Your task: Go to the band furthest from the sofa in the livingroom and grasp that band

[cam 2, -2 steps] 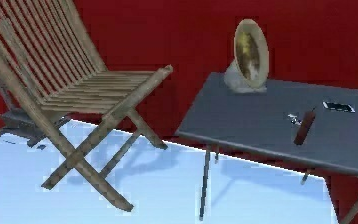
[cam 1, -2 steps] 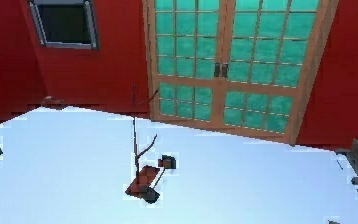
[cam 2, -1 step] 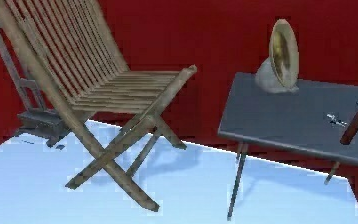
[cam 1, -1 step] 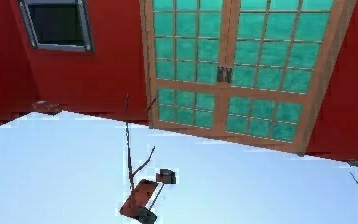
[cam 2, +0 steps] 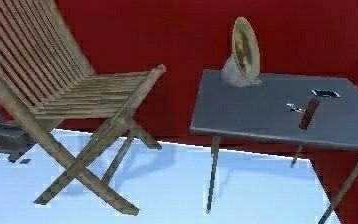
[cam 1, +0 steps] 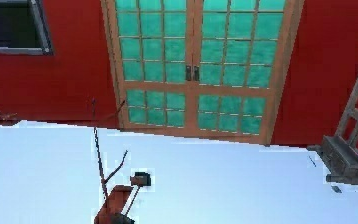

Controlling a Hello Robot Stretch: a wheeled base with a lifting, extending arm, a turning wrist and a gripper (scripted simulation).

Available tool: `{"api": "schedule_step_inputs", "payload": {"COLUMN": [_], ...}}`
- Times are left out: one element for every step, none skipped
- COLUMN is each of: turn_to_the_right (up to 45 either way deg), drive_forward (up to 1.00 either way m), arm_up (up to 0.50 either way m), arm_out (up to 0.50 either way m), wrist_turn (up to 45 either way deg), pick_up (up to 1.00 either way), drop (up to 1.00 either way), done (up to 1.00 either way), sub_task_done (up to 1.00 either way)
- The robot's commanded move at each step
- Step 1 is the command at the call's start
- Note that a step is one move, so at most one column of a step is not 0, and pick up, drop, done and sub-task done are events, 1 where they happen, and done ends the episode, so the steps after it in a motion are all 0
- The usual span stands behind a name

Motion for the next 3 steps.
{"api": "schedule_step_inputs", "payload": {"turn_to_the_right": [0.0, -45.0, -9.0], "drive_forward": [0.2, 0.0, 0.0], "arm_up": [0.0, 0.0, 0.0], "arm_out": [0.0, 0.0, 0.0], "wrist_turn": [0.0, 0.0, 0.0], "pick_up": [0.0, 0.0, 0.0], "drop": [0.0, 0.0, 0.0], "done": [0.0, 0.0, 0.0], "sub_task_done": [0.0, 0.0, 0.0]}}
